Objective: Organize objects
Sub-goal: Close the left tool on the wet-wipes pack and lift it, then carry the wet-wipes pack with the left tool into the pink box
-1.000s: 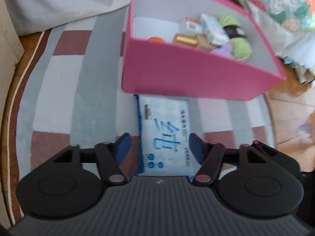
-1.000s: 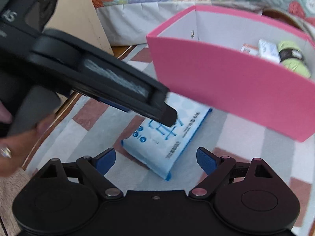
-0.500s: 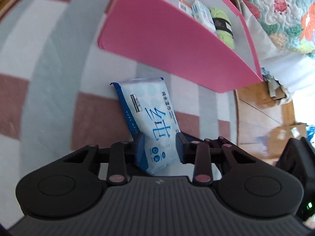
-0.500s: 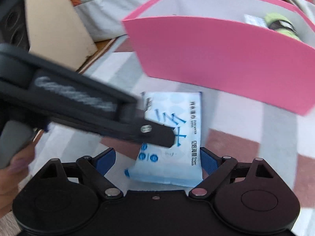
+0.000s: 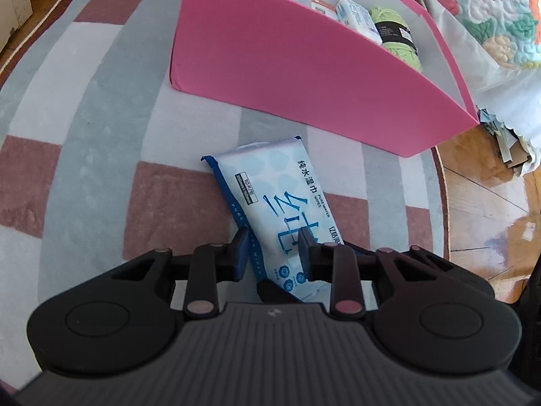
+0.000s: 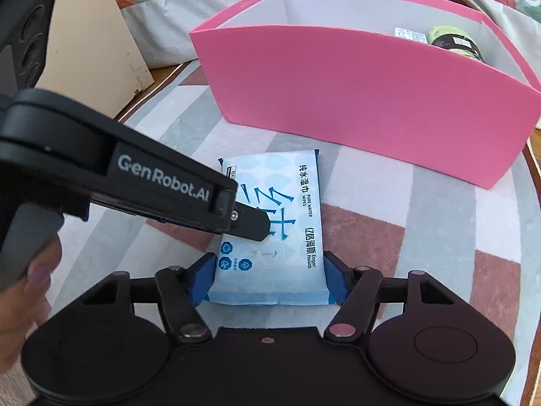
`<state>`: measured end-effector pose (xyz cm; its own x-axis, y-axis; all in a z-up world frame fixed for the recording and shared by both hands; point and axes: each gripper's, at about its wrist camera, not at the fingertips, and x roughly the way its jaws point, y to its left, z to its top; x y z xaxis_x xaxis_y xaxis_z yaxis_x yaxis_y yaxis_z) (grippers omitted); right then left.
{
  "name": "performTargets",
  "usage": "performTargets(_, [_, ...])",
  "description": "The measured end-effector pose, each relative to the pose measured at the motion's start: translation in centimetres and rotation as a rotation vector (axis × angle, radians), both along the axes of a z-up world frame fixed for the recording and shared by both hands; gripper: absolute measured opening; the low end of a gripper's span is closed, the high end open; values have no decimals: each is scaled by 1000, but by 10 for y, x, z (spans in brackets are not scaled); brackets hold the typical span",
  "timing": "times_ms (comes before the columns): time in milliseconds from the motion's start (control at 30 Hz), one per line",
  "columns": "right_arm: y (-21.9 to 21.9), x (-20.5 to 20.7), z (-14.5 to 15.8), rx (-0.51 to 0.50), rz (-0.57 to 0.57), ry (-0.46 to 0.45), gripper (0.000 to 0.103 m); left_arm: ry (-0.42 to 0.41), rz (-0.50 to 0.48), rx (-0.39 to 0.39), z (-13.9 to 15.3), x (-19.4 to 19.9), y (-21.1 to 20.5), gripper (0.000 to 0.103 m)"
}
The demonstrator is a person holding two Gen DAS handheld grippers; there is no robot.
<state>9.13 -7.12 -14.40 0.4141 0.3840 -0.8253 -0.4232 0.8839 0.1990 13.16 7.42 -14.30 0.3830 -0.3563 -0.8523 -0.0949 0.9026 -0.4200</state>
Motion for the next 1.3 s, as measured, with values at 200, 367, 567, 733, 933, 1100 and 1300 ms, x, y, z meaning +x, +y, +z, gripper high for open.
performTargets(200, [-12, -12, 11, 26, -8, 25, 68, -1, -21, -11, 9, -14, -10, 25])
performTargets(367, [-21, -30, 37, 27, 3, 30, 68, -70, -45, 45, 36, -41, -32, 25])
performTargets(567, [-29, -50, 57, 27, 58, 7, 67, -155, -42, 123, 64, -76, -46, 25])
performTargets(733, [-23, -53, 72, 41, 86, -50, 67, -172, -19, 81, 86, -83, -36, 25])
performTargets(933, [-22, -52, 118, 46, 88, -207, 67, -261, -26, -7, 131, -70, -17, 25])
performTargets(1100, [-21, -26, 148, 84, 88, -231, 67, -306, -6, -5, 163, -50, -11, 25])
performTargets(1300, [-15, 20, 168, 72, 106, -271, 67, -314, 5, 47, 187, -5, -15, 25])
